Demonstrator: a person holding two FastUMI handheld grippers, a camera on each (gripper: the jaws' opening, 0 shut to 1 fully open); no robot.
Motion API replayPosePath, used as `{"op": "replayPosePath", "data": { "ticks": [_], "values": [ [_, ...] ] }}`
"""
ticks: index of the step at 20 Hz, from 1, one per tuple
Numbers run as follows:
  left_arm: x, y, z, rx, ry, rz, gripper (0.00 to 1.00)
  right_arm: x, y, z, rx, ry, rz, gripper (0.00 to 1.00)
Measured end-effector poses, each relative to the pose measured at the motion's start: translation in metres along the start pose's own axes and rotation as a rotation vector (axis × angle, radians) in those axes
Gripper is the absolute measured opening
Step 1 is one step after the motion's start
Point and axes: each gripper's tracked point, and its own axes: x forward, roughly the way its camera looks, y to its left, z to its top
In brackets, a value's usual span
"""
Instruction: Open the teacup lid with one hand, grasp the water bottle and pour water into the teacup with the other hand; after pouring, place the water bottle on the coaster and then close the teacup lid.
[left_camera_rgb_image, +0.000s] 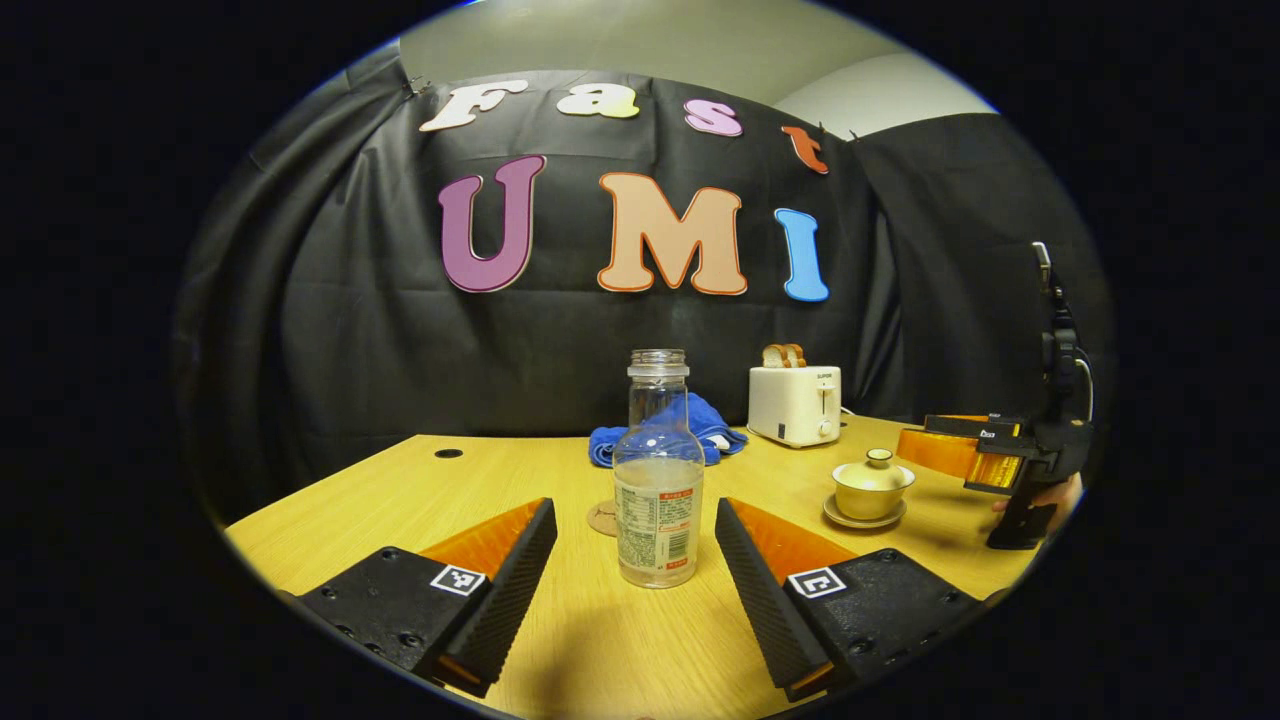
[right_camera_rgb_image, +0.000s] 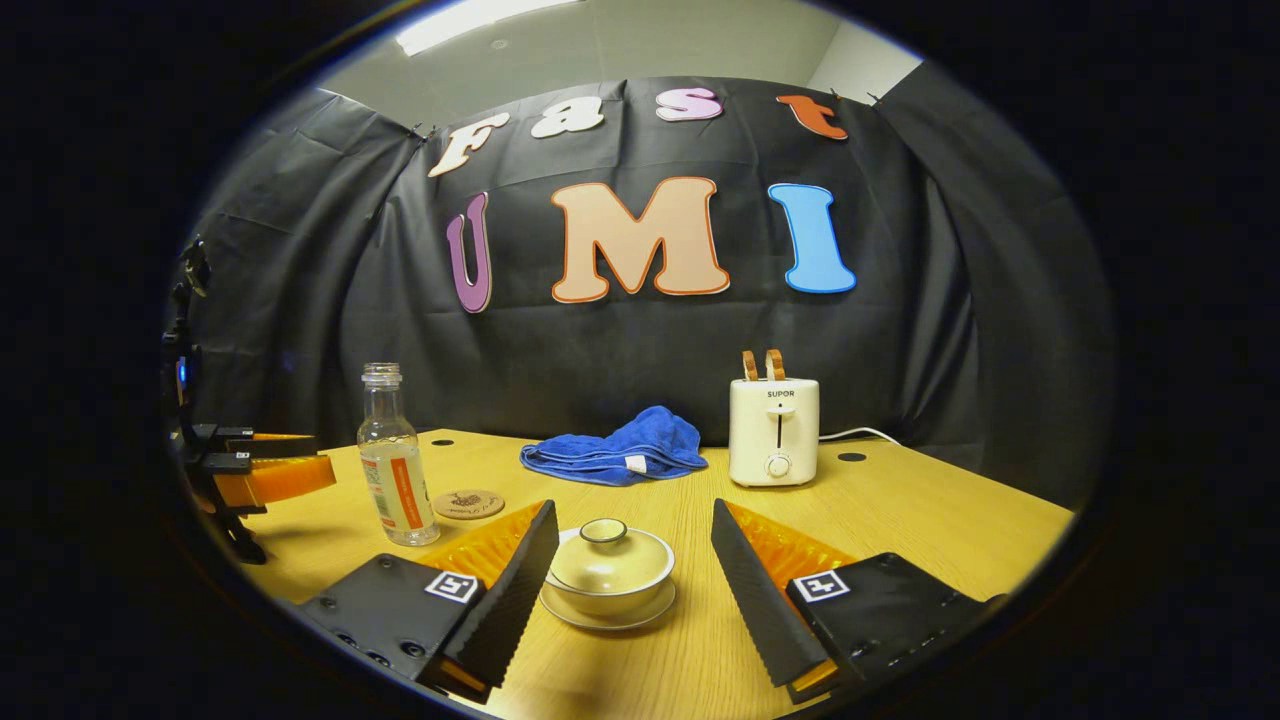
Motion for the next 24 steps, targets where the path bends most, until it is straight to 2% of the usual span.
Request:
{"op": "replayPosePath", "data": {
  "ticks": [2, 6, 10, 14, 15, 16, 20, 22, 24],
  "values": [
    [0.0, 0.004, -0.001, 0.0, 0.002, 0.017, 0.94, -0.001, 0.0, 0.0, 0.0, 0.0, 0.0, 0.95],
    [0.0, 0.003, 0.0, 0.001, -0.001, 0.015, 0.94, -0.001, 0.004, 0.0, 0.002, -0.001, 0.021, 0.99],
    [0.001, 0.002, 0.0, 0.001, -0.002, 0.007, 0.94, 0.01, 0.011, -0.002, 0.004, 0.01, 0.073, 0.94],
    [0.0, 0.001, -0.001, 0.0, -0.001, 0.005, 0.94, 0.028, 0.013, -0.006, 0.004, 0.029, 0.077, 0.99],
    [0.001, 0.001, -0.001, 0.0, -0.001, 0.005, 0.94, 0.033, 0.014, -0.006, 0.004, 0.033, 0.076, 0.94],
    [0.001, 0.001, -0.001, 0.0, -0.001, 0.006, 0.94, 0.034, 0.014, -0.007, 0.003, 0.035, 0.074, 0.99],
    [0.001, 0.002, -0.001, 0.0, -0.001, 0.012, 0.94, 0.04, 0.014, -0.012, 0.001, 0.068, 0.064, 0.96],
    [0.001, 0.004, -0.001, -0.001, 0.0, 0.019, 0.94, 0.041, 0.016, -0.014, -0.003, 0.079, 0.07, 0.84],
    [0.002, 0.004, -0.001, -0.001, 0.0, 0.02, 0.94, 0.044, 0.018, -0.019, -0.005, 0.111, 0.082, 0.84]
  ]
}}
